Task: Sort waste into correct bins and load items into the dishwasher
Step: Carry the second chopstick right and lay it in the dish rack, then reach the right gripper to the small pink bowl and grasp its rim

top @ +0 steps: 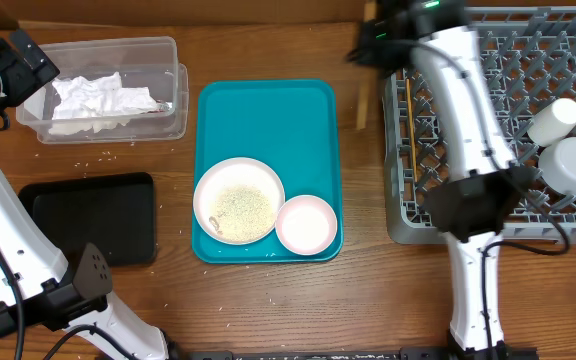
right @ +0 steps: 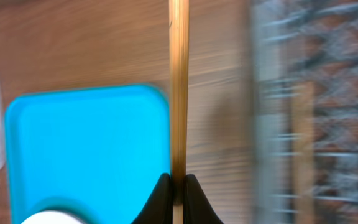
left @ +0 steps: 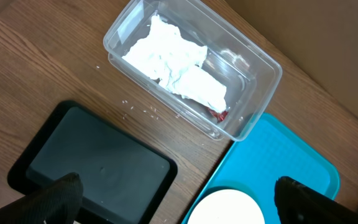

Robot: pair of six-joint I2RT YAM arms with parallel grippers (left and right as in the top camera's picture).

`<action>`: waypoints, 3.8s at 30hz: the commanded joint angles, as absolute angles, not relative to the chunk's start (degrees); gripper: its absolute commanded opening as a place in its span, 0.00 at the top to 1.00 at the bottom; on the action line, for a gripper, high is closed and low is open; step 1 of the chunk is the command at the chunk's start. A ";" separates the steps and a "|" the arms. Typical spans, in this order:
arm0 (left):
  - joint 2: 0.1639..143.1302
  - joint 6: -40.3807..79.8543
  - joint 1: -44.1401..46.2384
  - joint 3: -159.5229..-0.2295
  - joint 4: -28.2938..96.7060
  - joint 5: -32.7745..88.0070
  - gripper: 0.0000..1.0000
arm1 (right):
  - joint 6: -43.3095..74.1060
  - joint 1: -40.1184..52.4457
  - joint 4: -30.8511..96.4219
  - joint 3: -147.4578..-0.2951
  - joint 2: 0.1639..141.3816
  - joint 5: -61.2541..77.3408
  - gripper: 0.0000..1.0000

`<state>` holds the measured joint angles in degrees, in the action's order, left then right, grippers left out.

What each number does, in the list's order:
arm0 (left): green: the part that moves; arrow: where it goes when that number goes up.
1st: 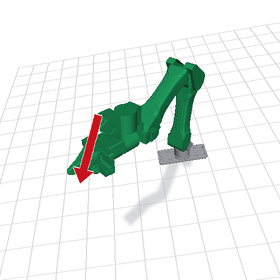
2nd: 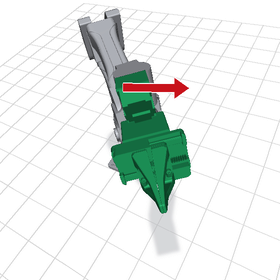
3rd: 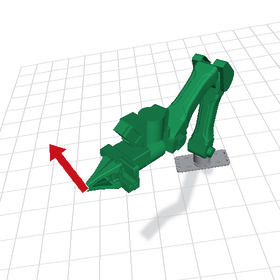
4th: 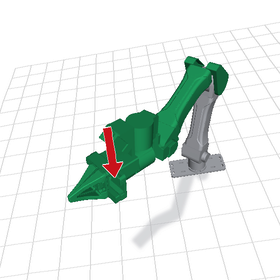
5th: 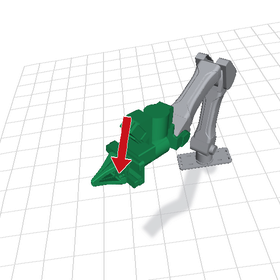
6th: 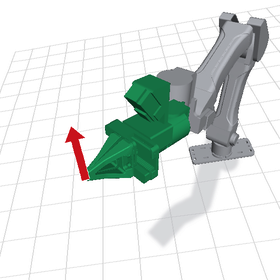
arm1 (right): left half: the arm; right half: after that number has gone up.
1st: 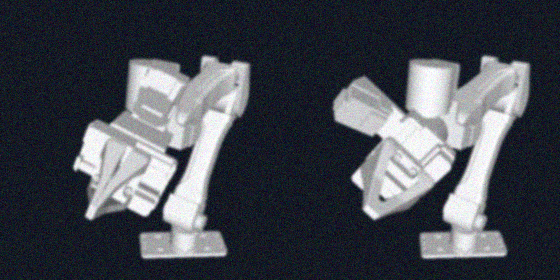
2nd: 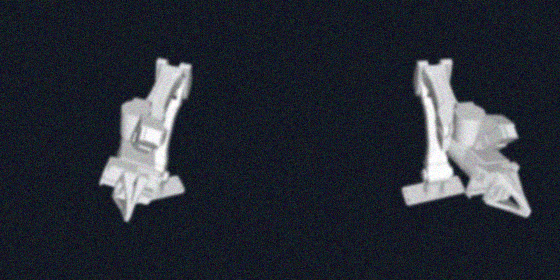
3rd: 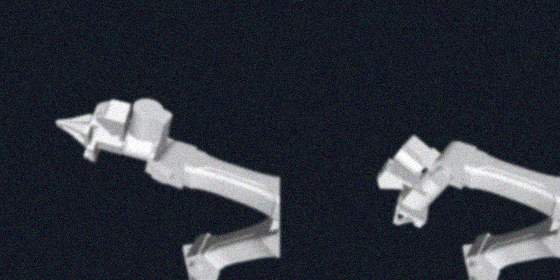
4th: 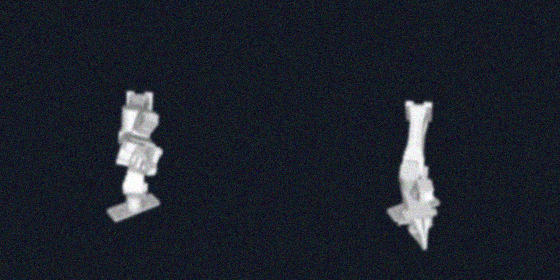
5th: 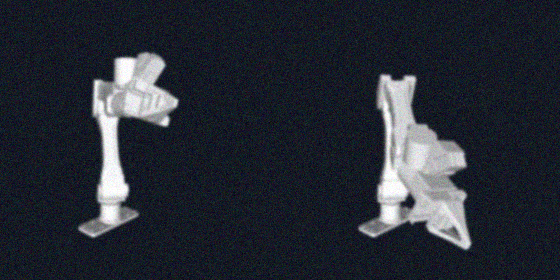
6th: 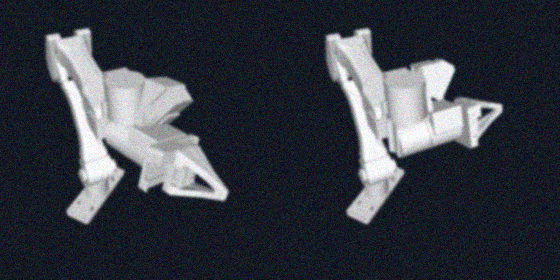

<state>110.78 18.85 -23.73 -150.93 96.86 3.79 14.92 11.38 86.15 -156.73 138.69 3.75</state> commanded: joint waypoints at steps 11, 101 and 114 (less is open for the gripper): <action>110.59 17.76 -23.88 -150.74 96.82 3.40 0.00 | -0.08 2.39 91.22 -153.21 138.30 6.09 0.96; 110.59 17.76 -23.88 -150.74 96.82 3.38 0.00 | 18.11 54.63 47.40 -71.72 106.32 -0.82 0.67; 110.59 17.76 -23.88 -150.74 96.82 3.38 0.00 | 20.23 54.15 57.04 -86.32 106.30 0.99 0.96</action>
<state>110.78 18.85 -23.73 -150.93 96.86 3.79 19.51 54.52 55.37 -79.50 106.28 0.19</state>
